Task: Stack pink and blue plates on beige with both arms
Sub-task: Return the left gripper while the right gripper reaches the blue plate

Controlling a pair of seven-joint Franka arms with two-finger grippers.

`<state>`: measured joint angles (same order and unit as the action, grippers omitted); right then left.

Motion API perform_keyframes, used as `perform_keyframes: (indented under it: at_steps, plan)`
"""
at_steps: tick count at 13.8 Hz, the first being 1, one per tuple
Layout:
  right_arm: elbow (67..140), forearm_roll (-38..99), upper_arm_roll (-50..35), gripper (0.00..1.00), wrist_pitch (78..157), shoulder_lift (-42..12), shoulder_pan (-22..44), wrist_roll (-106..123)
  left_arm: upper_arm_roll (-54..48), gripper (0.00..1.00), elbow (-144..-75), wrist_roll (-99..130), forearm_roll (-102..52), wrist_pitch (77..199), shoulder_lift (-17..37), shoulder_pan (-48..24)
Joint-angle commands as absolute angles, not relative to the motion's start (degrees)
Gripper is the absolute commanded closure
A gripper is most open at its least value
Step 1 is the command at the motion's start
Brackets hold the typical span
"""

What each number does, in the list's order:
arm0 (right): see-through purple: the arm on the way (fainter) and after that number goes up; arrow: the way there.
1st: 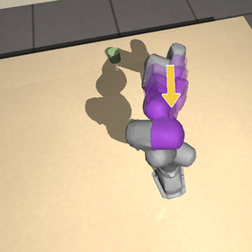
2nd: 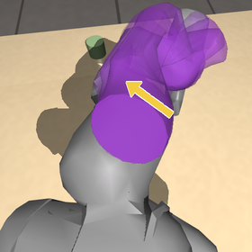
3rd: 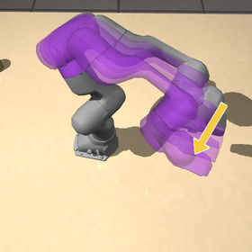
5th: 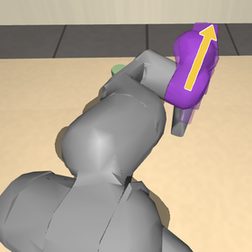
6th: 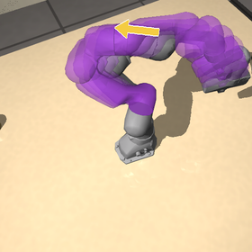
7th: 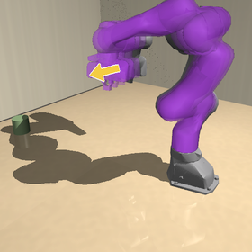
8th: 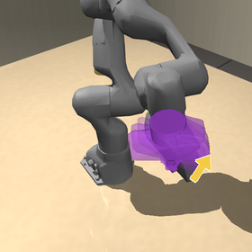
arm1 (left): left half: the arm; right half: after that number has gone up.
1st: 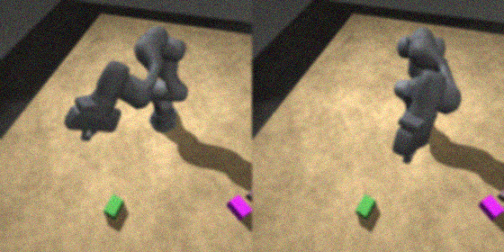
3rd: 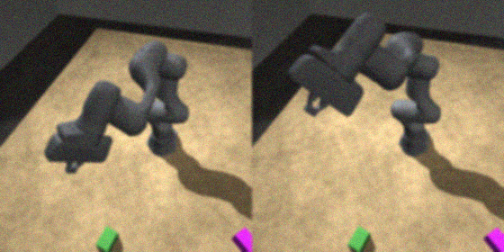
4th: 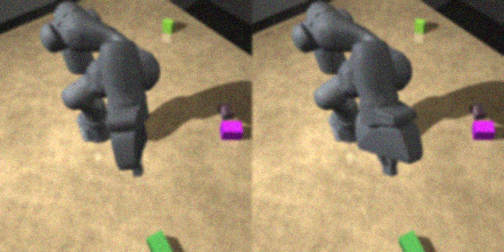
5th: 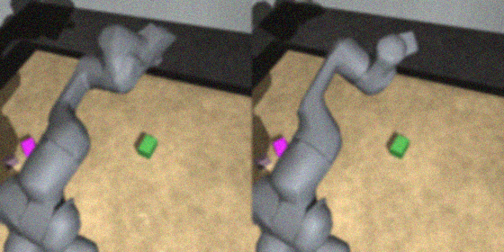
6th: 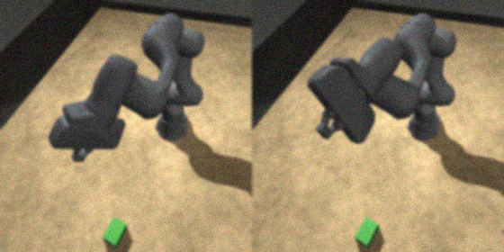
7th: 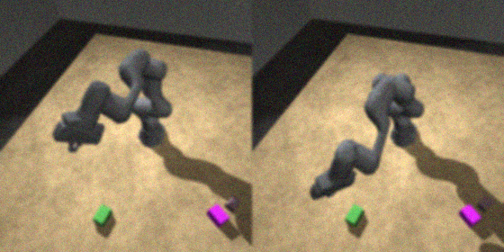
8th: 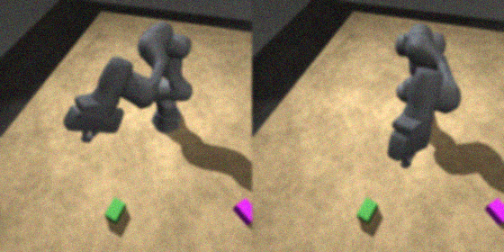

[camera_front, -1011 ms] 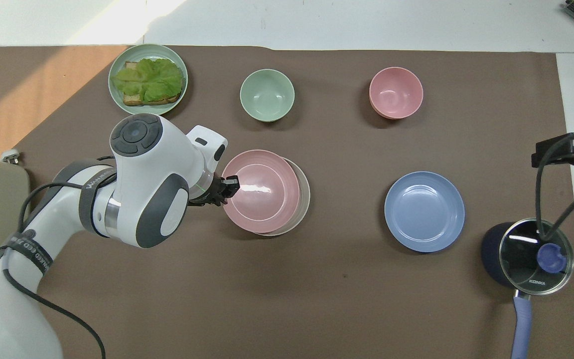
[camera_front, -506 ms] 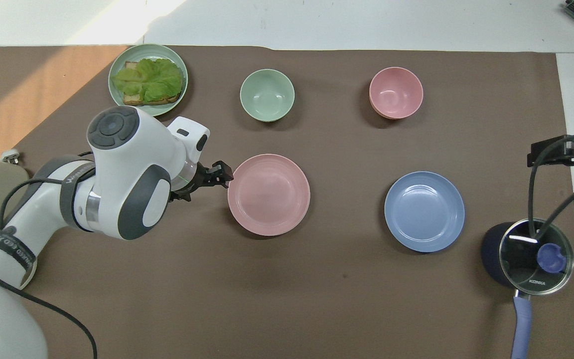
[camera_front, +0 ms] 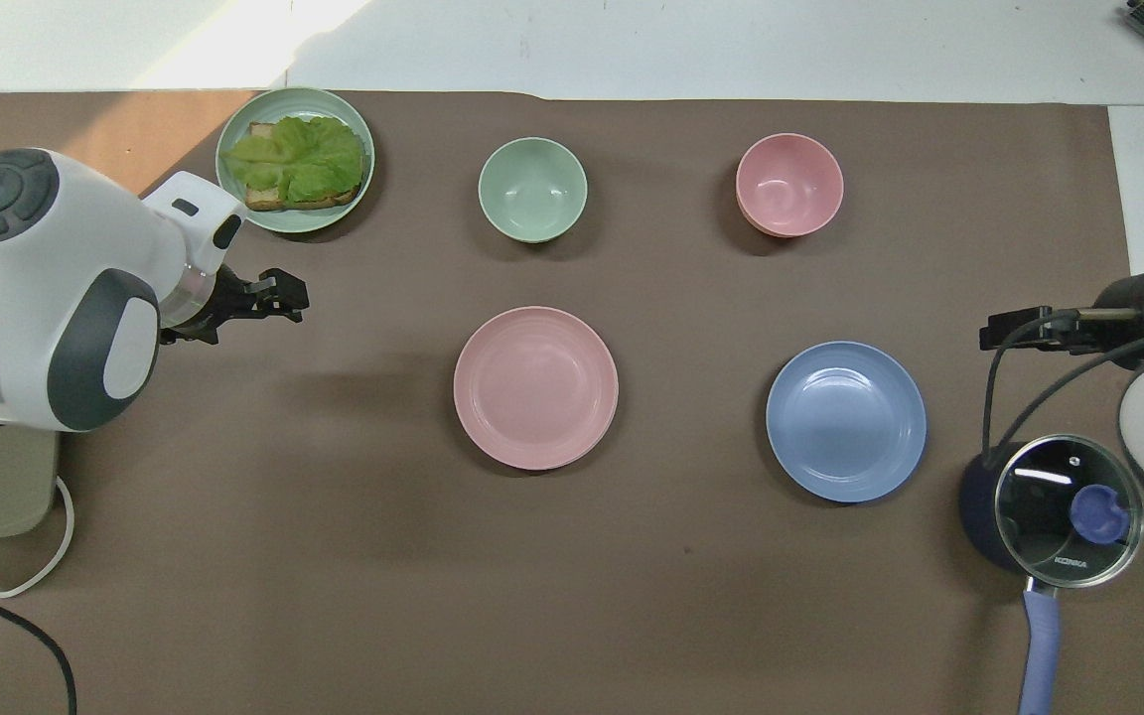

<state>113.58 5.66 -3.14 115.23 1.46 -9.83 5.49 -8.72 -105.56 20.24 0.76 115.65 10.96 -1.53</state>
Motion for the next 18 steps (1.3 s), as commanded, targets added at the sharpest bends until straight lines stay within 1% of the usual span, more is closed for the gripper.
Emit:
perform_keyframes:
  at_steps: [1, 3, 5, 6, 8, 12, 14, 15, 16, 18]
  plan:
    - [124.34, 10.44, -3.34, 0.00, 125.47, 2.81, -10.81, 9.66, -9.14, 0.00, -103.02, 13.83, 3.69, 110.14, 8.01, 0.87]
    - [128.39, 12.21, -3.34, 0.00, 129.54, 2.03, -10.81, 9.93, -9.14, 0.00, -101.87, 9.34, 3.69, 106.89, 5.38, 2.28]
    - [129.90, 15.10, -3.34, 0.11, 132.79, -0.17, -10.81, 12.20, -9.05, 0.00, -101.87, 8.79, 3.69, 106.00, 2.21, 2.63]
    - [130.25, 16.34, -3.34, 0.15, 133.24, -1.05, -10.98, 12.56, -9.14, 0.00, -101.69, 7.57, 3.69, 105.47, 0.89, 3.42]
    - [131.04, 18.71, -3.34, 0.17, 133.94, -2.11, -10.99, 13.27, -9.05, 0.00, -100.47, 2.92, 3.60, 102.58, -0.52, 3.52]
    - [133.24, 18.81, -3.34, 0.18, 137.02, -4.04, -11.34, 13.62, -9.23, 0.00, -96.16, 2.81, 2.81, 96.87, -2.10, 3.34]
    - [133.33, 18.81, -3.34, 0.20, 137.02, -5.09, -12.39, 13.71, -9.14, 0.00, -95.80, 2.99, 2.29, 96.24, -3.33, 3.34]
    - [133.50, 18.90, -3.34, 0.27, 136.93, -5.18, -12.39, 13.71, -9.05, 0.00, -95.80, 2.99, 2.02, 95.54, -4.12, 3.34]
    - [133.51, 19.07, -3.34, 0.41, 136.76, -5.19, -12.31, 13.71, -9.05, 0.00, -95.80, 2.99, 2.02, 95.10, -4.48, 3.34]
    - [133.68, 20.74, -3.34, 0.80, 136.06, -5.10, -12.13, 13.62, -9.05, 0.00, -95.80, 2.90, 2.02, 95.10, -4.48, 3.43]
